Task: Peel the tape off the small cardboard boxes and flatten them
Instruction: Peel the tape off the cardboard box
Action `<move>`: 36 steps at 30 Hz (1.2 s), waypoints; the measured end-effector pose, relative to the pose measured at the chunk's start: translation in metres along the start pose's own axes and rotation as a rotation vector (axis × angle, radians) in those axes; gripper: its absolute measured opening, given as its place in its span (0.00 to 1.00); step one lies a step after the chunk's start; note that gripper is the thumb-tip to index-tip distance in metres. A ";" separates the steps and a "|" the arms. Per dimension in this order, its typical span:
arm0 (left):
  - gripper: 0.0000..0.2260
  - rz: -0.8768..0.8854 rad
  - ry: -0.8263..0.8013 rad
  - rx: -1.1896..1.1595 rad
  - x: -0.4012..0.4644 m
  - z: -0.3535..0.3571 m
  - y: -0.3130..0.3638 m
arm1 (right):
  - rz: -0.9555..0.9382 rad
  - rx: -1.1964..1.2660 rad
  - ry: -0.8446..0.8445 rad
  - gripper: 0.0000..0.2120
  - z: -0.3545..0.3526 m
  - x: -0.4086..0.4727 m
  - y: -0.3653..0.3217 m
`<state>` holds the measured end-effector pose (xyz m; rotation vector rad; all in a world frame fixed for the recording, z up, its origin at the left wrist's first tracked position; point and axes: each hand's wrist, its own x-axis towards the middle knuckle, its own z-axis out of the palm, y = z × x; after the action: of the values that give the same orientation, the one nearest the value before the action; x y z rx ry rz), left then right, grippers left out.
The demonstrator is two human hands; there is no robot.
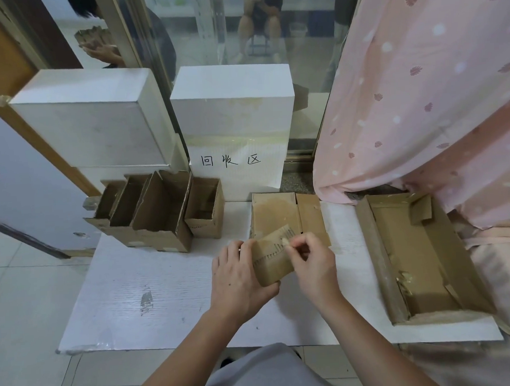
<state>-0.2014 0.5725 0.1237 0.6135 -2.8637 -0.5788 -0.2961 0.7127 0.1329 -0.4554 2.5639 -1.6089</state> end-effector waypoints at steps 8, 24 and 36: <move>0.38 0.003 0.043 -0.006 0.007 -0.002 -0.001 | -0.115 -0.167 -0.016 0.10 0.007 0.000 0.004; 0.37 0.063 0.045 0.150 0.017 -0.010 -0.002 | -0.048 -0.032 0.063 0.06 0.005 0.014 0.001; 0.37 -0.005 -0.126 0.049 0.016 -0.008 0.005 | -0.096 -0.118 -0.063 0.02 0.010 0.002 -0.004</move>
<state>-0.2160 0.5674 0.1338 0.6128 -3.0031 -0.5684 -0.2949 0.7013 0.1322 -0.6380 2.6370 -1.4512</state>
